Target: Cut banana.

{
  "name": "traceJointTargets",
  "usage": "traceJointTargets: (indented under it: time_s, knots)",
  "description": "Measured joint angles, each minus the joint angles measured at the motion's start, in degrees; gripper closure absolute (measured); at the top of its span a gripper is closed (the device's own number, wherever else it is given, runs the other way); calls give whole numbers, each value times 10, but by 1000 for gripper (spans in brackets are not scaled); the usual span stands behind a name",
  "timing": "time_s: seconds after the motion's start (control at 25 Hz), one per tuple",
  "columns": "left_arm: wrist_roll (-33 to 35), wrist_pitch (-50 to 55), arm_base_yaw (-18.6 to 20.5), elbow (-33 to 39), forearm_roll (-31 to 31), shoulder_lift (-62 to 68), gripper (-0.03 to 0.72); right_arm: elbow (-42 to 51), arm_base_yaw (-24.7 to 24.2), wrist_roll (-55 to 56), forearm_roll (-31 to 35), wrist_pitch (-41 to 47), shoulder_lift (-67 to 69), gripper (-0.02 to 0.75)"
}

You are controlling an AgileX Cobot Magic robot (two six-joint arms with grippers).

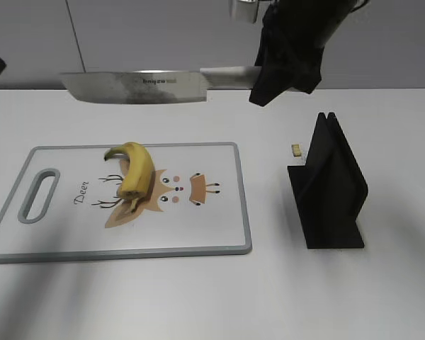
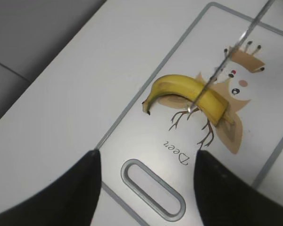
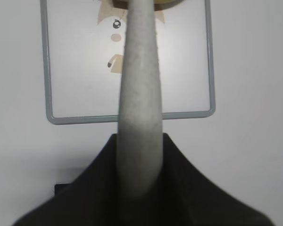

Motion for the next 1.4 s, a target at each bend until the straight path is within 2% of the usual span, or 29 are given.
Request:
traceJointTargets:
  time_s: [0.44,1.08,1.24,1.4]
  knots:
    - [79,12,-57,-21,-1,115,95,-9,27,-46,26,0,66,567]
    - [84,-2,-58,-21,2,175,101,-14,33,-48,35,-42,91,567]
    - [84,-3,-58,-21,3,192,130,-14,33,-48,36,-42,91,567]
    - [84,-4,-58,-22,-9,204,215,-14,33,-41,36,-42,92,567]
